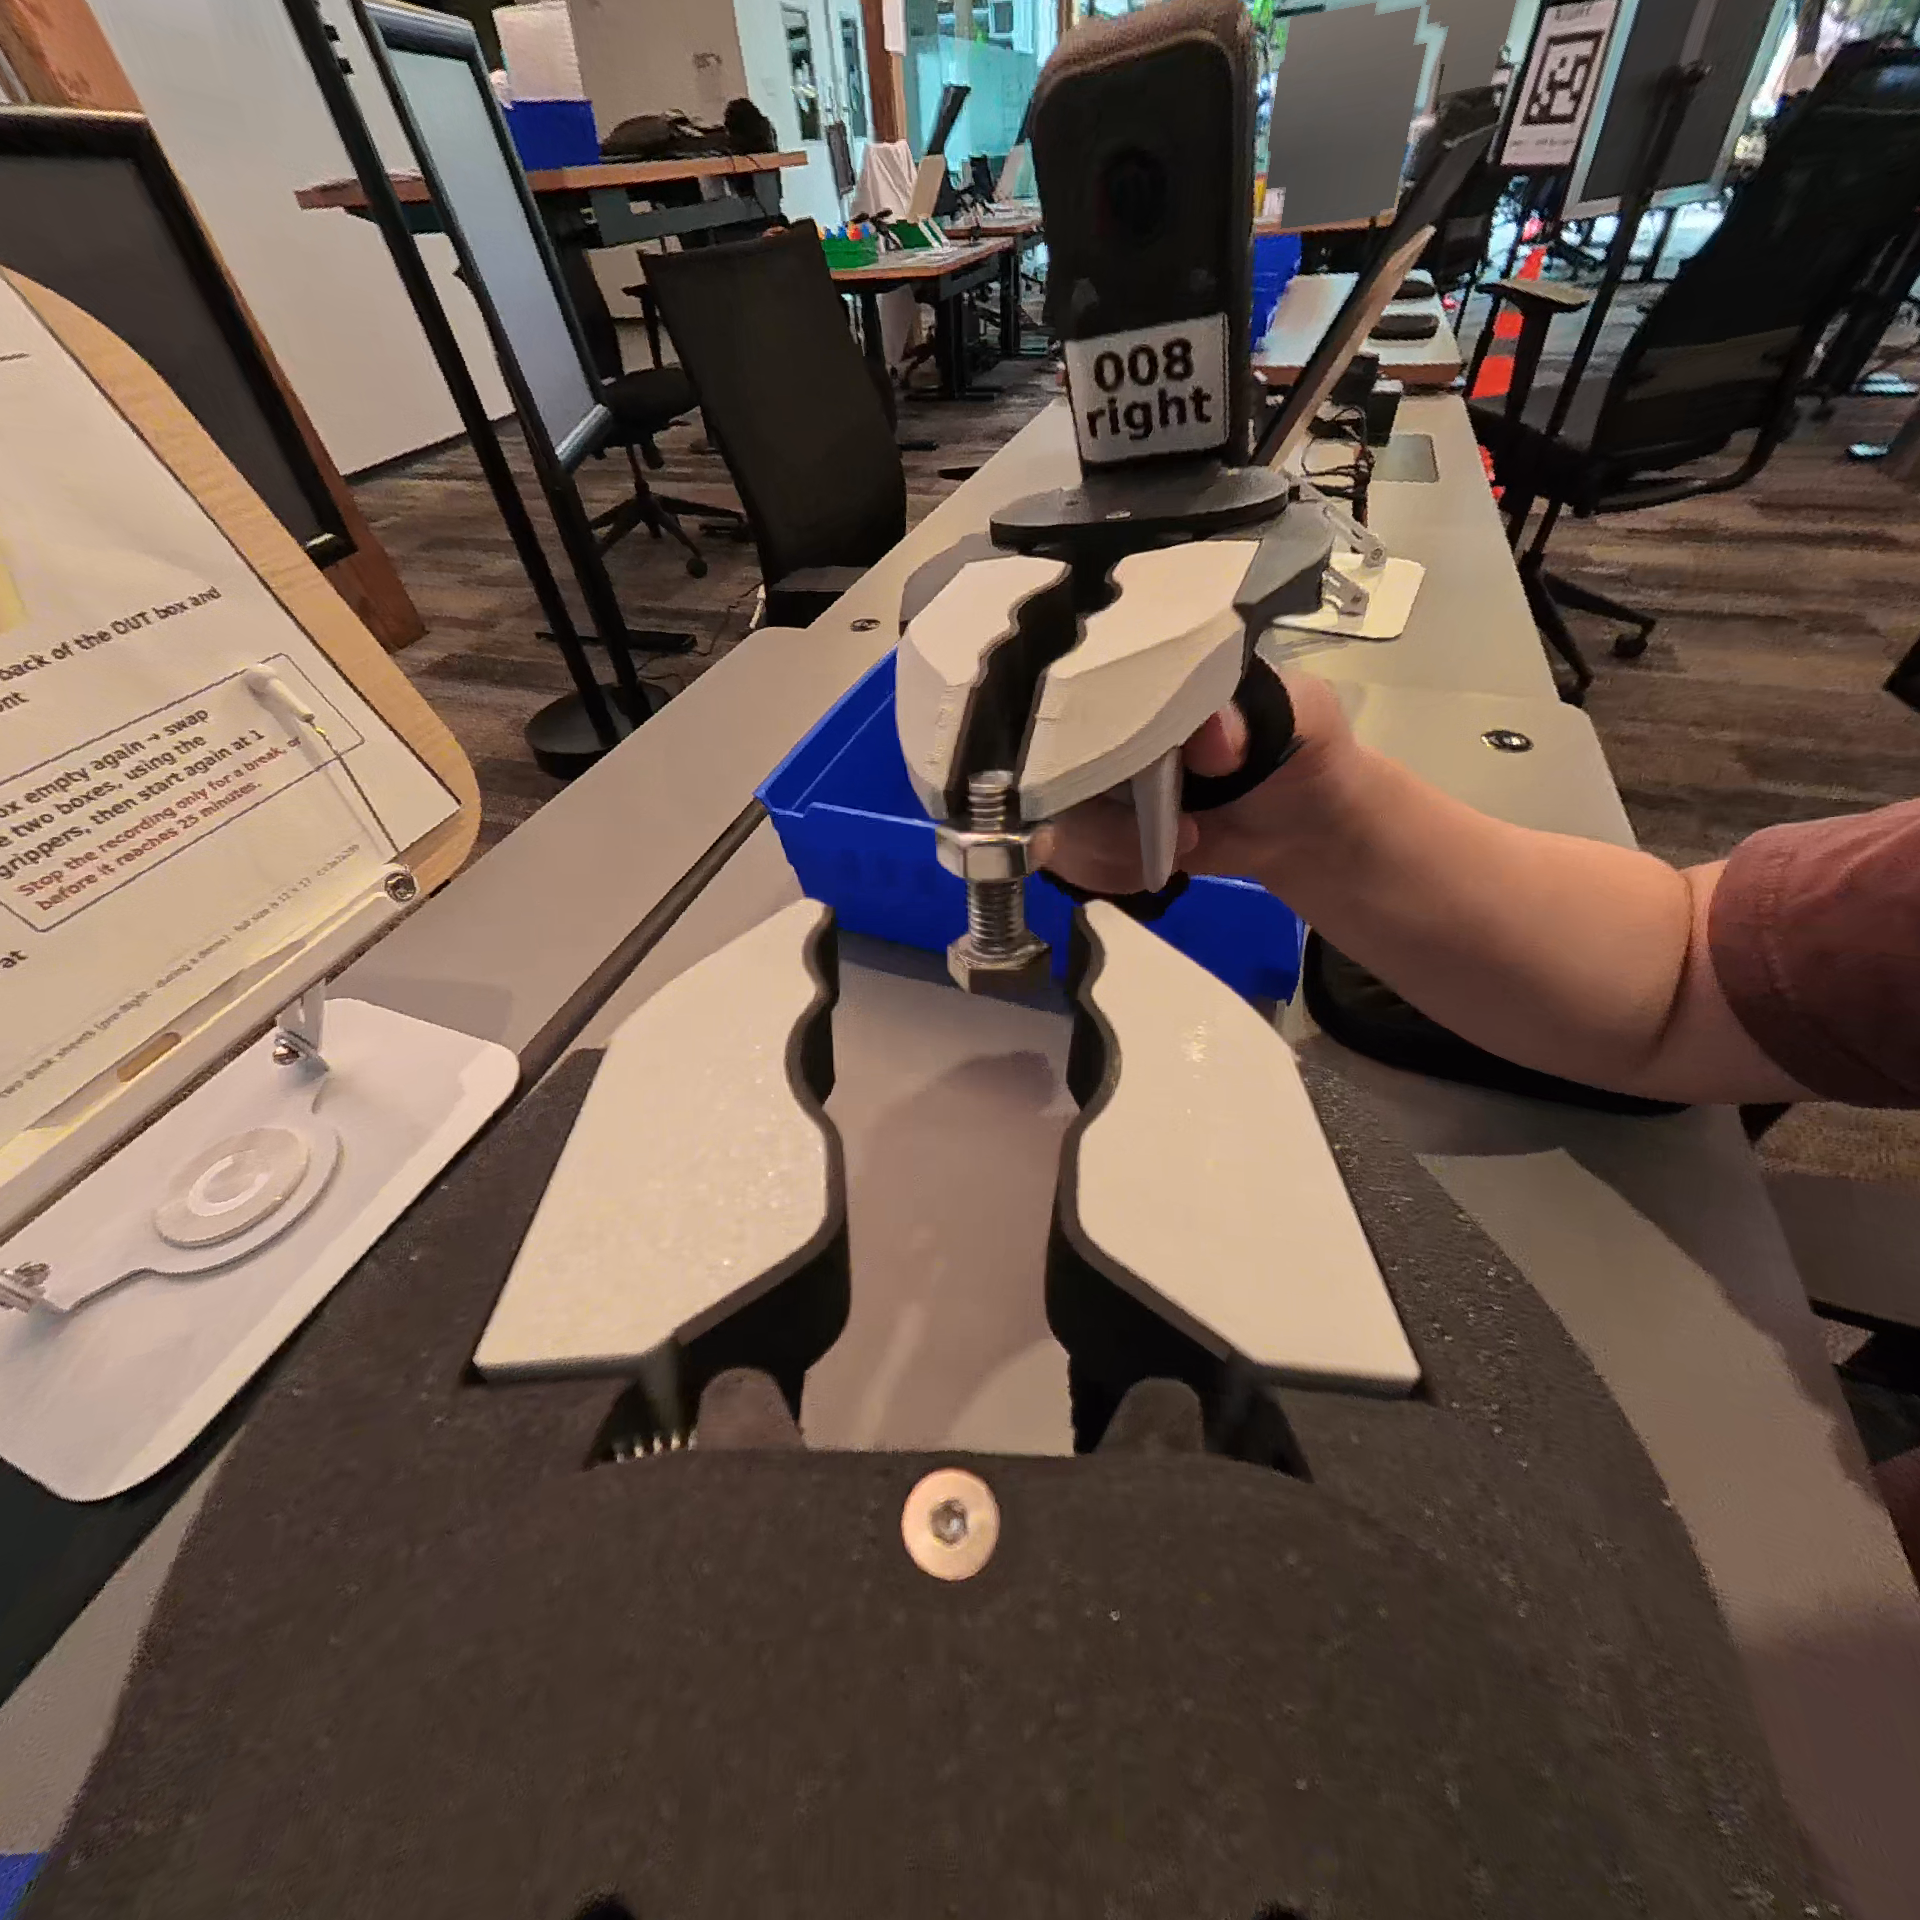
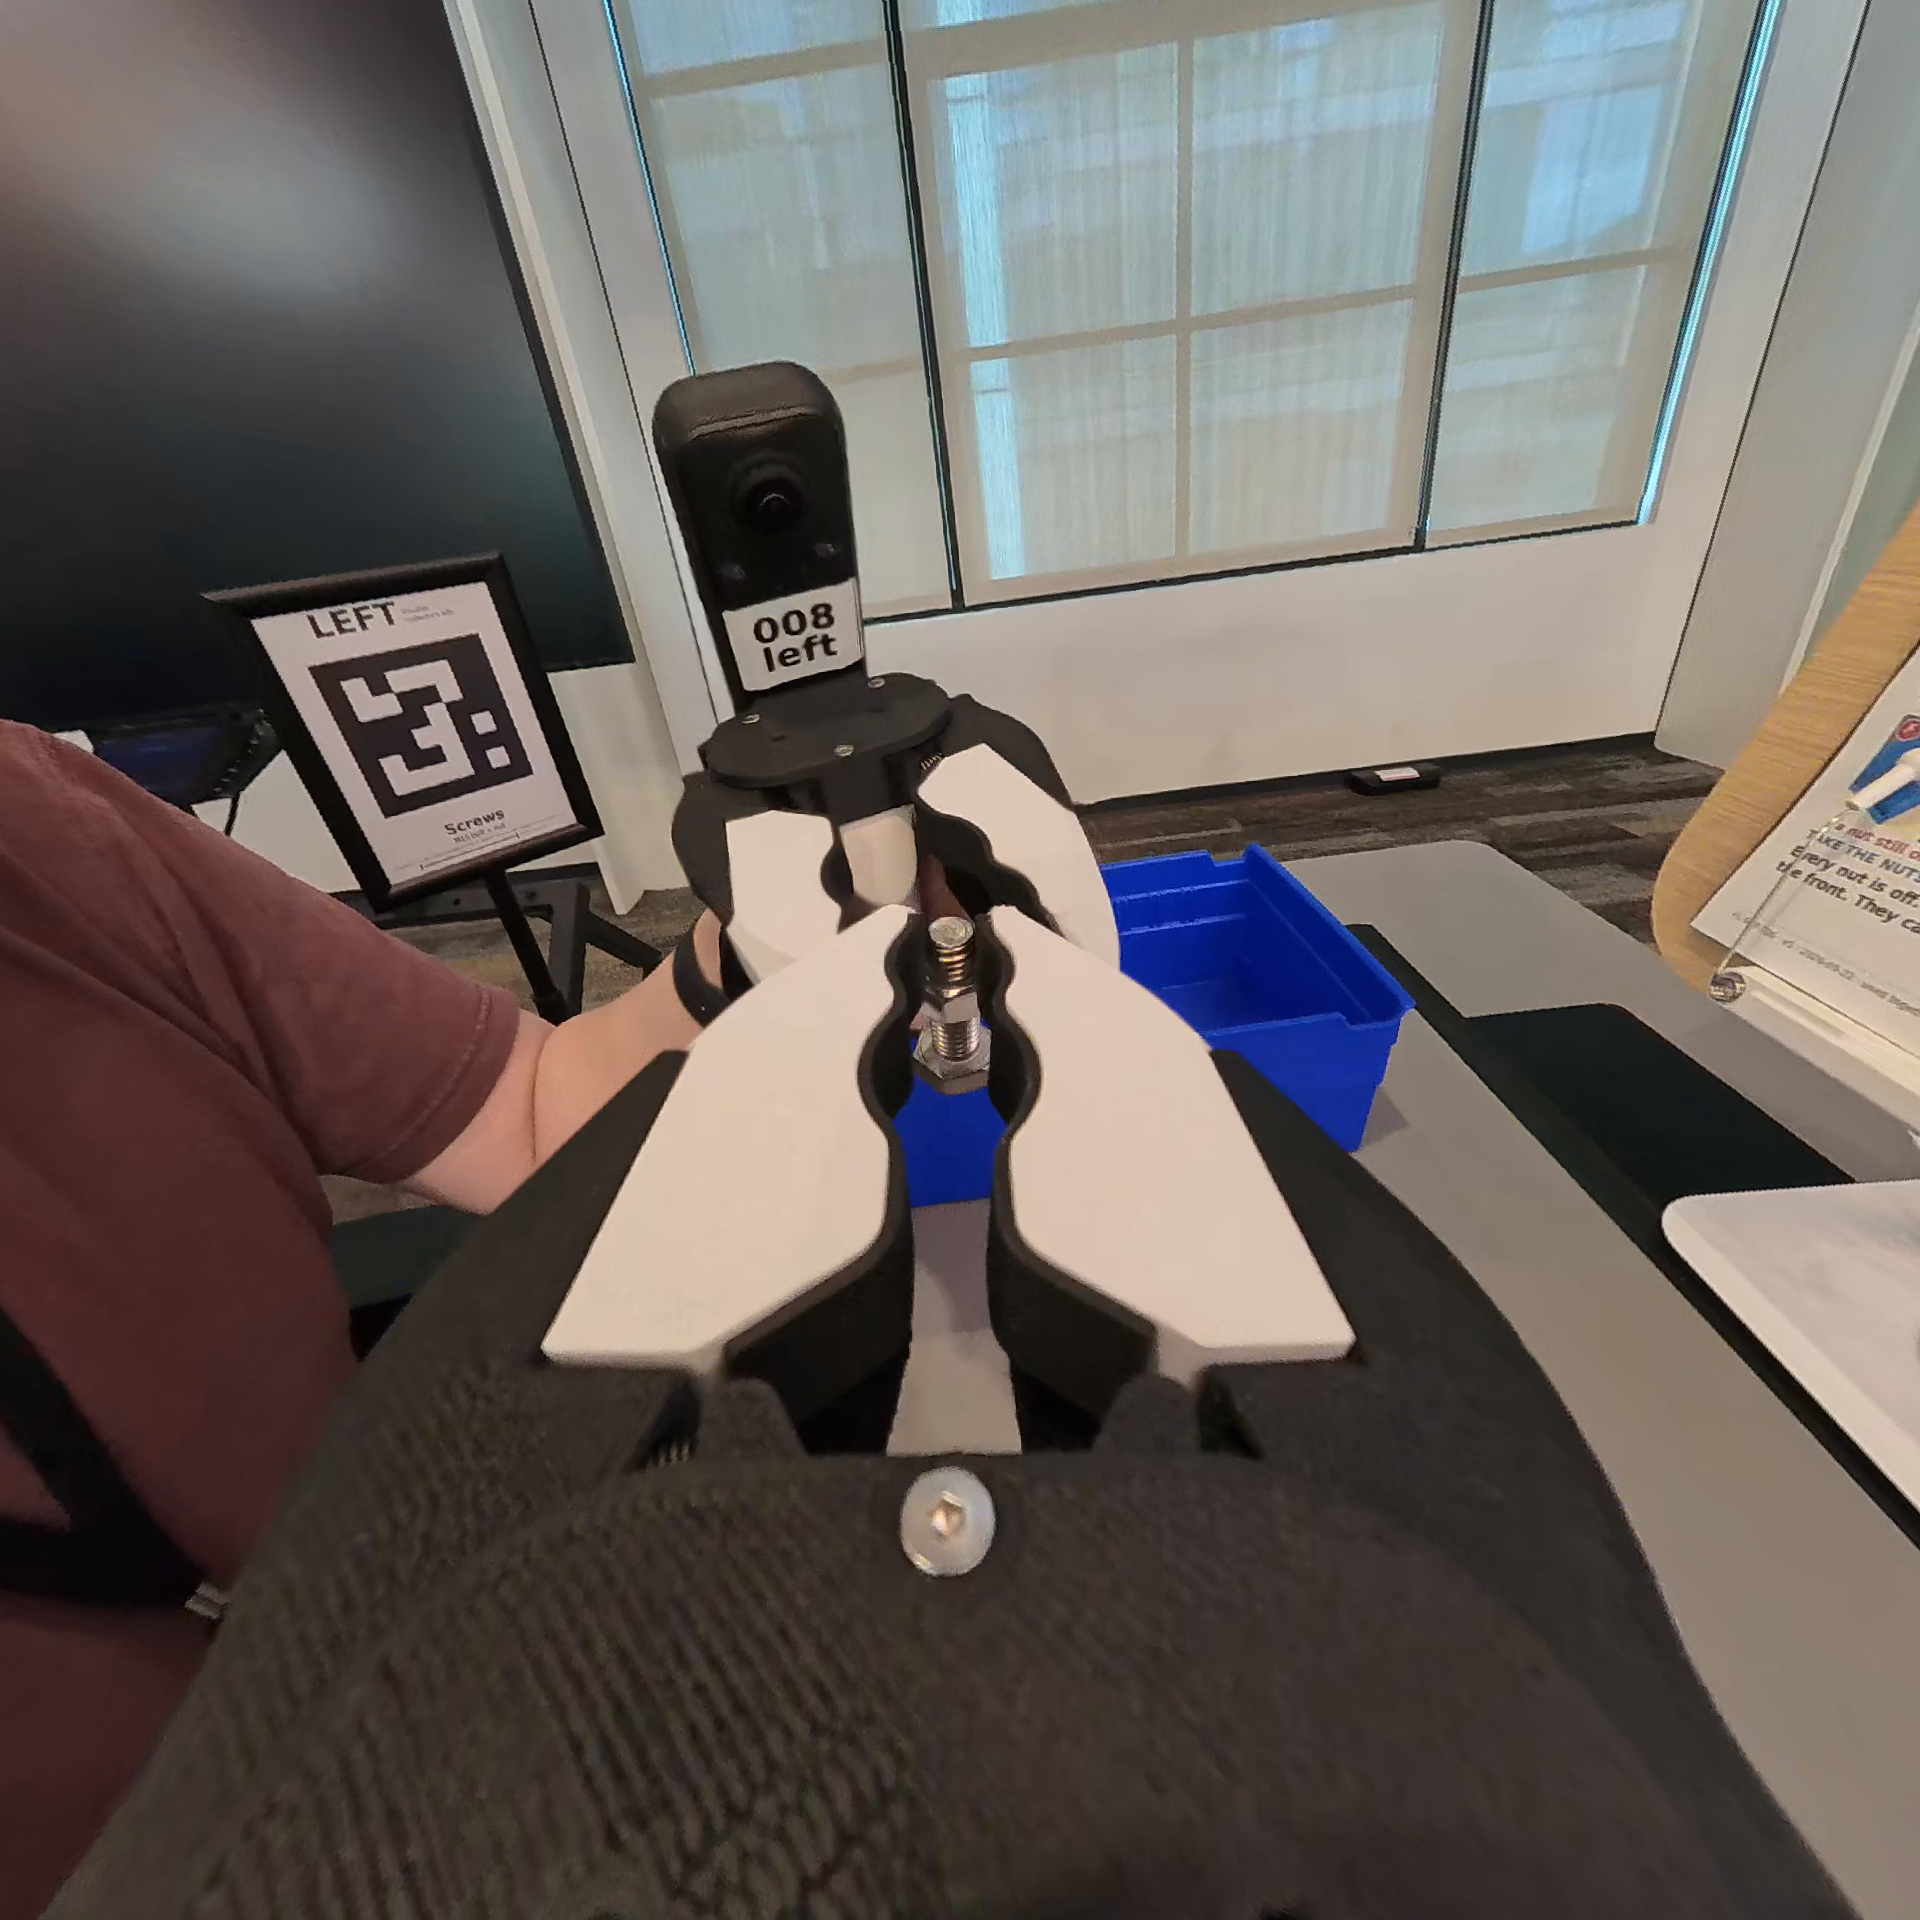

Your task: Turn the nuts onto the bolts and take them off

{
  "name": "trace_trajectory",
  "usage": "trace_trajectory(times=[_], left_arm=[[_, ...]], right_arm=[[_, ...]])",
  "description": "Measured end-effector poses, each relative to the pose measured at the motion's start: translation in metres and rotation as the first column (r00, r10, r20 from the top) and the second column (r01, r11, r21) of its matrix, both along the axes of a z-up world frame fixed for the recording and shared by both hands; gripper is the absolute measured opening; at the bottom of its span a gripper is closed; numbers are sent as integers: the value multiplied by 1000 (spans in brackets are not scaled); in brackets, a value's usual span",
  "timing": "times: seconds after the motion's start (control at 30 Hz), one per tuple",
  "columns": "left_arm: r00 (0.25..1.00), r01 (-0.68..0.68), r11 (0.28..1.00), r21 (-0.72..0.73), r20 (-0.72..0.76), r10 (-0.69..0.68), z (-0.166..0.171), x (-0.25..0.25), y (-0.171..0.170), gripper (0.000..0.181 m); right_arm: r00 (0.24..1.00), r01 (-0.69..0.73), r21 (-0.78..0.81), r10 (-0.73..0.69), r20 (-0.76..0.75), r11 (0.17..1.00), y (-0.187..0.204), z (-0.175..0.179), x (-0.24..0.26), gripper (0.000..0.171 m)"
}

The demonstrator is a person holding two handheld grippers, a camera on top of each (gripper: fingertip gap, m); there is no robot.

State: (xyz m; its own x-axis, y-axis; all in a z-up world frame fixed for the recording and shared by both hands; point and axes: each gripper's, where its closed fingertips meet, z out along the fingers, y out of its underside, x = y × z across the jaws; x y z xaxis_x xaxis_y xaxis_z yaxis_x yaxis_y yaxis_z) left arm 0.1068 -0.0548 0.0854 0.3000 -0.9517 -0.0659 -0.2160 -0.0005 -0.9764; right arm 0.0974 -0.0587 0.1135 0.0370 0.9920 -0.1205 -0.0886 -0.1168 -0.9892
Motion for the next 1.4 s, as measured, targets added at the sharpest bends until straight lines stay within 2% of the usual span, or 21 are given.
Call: trace_trajectory(times=[0.23, 0.37, 0.5, 0.57, 0.7, 0.83, 1.0, 1.17, 1.4], left_arm=[[994, 109, 992, -71, 9, -108, -6, 5, -12, 56], [996, 93, 995, -46, 1, -94, -7, 5, -9, 57], [988, 87, 994, -65, -120, -94, -30, 7, -7, 57], [990, 88, 995, -46, -109, -93, -32, 14, -6, 53], [994, 109, 994, -26, -14, -110, -21, 22, -9, 33], [988, 157, 985, -66, 3, -158, -20, 22, -15, 32], [983, 184, 981, -60, 23, -183, -17, 20, -18, 16], [988, 153, 988, -6, -15, -153, -19, 21, -16, 15], [992, 120, 993, 0, -31, -120, -19, 21, -13, 15]], right_arm=[[999, -5, 21, 5, 42, 1000, -1, -6, -2, 9], [999, -6, 34, 5, 40, 999, -2, -5, -2, 9], [1000, -7, 63, 6, 25, 998, -7, 0, -2, 9], [1000, -6, 66, 4, 28, 998, -8, 0, -3, 9], [999, -33, 87, 30, 36, 996, -12, -1, -5, 9], [998, -48, 112, 44, 35, 993, -16, 0, -4, 10], [998, -51, 106, 48, 30, 993, -15, 1, -2, 10], [997, -72, 91, 71, 19, 993, -16, 0, -2, 10], [998, -58, 78, 58, 3, 995, -13, 1, -2, 10]])
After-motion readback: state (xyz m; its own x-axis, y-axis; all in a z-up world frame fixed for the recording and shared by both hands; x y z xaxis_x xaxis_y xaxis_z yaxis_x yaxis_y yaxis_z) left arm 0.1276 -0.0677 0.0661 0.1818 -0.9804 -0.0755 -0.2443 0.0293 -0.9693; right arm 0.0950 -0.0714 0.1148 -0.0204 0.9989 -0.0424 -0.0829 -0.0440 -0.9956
